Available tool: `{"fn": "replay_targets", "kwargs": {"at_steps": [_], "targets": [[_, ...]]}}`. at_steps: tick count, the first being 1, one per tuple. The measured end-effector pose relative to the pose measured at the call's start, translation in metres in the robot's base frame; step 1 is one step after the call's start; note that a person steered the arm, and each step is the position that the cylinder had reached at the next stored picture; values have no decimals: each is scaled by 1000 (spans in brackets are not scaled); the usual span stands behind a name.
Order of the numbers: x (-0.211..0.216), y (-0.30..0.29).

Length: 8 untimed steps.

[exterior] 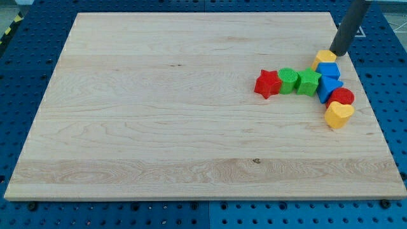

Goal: Push the yellow hexagon towards the left

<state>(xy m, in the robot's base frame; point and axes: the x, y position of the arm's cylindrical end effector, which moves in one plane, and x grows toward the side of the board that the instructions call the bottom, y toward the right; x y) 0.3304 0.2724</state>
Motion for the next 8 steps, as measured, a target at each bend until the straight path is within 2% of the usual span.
{"fn": "replay_targets", "kwargs": {"at_steps": [3,4,5,8], "targets": [[25,-5],[37,-25],[38,-74],[30,-271]]}}
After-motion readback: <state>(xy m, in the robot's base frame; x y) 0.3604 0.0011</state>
